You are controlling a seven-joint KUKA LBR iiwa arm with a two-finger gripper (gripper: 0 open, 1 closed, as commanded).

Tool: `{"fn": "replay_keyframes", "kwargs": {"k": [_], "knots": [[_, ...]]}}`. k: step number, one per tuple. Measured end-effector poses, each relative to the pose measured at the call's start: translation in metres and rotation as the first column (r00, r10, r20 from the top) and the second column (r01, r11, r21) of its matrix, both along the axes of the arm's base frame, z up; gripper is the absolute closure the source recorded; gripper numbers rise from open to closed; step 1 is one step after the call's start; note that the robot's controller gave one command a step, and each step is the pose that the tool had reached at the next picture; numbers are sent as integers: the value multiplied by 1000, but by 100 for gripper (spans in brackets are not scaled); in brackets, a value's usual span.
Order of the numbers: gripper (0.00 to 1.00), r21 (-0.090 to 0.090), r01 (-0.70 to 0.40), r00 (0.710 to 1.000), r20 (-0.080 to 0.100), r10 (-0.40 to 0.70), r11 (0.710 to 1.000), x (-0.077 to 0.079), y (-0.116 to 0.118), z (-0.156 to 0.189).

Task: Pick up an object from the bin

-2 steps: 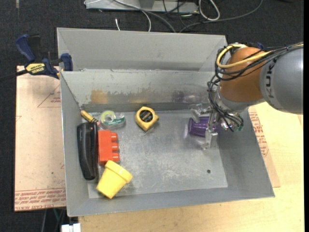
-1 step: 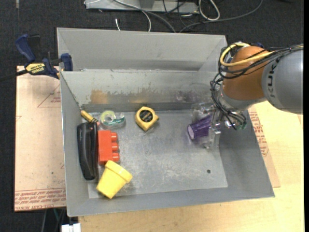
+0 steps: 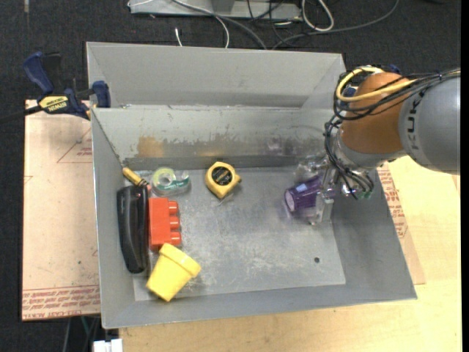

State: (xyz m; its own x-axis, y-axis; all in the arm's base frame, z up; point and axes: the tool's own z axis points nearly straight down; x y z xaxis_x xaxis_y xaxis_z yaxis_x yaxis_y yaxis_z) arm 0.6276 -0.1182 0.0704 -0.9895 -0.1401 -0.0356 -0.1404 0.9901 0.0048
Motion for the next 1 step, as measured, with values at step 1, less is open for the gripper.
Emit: {"fn": "replay_keyframes", "kwargs": {"k": [1], "knots": [[100,-3,-104,995,-8,104,995,1,6,1]]}}
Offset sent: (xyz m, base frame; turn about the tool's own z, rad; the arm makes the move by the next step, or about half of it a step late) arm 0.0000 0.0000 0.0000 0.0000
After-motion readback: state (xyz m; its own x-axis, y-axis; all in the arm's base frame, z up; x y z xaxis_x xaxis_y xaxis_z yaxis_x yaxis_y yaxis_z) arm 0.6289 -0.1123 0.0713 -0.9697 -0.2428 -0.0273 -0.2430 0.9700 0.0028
